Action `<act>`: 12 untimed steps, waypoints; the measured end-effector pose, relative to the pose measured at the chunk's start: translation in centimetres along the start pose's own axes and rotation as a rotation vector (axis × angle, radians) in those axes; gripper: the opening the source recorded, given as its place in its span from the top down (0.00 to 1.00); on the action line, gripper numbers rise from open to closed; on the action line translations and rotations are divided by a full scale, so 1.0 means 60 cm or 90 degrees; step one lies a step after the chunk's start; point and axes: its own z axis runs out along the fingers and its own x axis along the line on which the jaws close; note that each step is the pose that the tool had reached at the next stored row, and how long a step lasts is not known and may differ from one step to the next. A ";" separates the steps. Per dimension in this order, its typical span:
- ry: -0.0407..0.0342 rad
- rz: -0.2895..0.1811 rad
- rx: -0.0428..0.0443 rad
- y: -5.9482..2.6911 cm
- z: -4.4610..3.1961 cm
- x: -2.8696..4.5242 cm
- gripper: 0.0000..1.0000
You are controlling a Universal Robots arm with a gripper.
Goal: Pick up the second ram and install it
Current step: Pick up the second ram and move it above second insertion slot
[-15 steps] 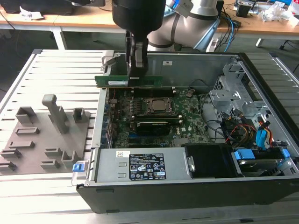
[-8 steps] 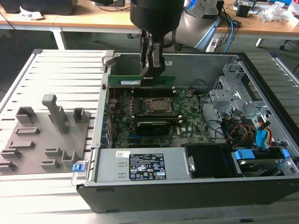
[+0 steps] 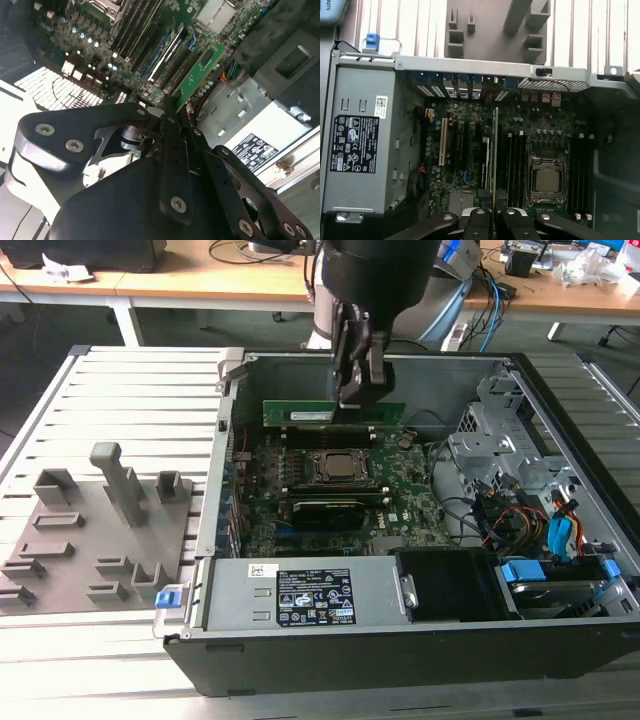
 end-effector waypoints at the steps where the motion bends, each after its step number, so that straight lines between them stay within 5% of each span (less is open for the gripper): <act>1: 0.0000 0.000 -0.0007 -0.010 -0.001 0.000 0.86; 12: -0.0011 0.001 -0.0065 -0.085 -0.003 -0.002 0.86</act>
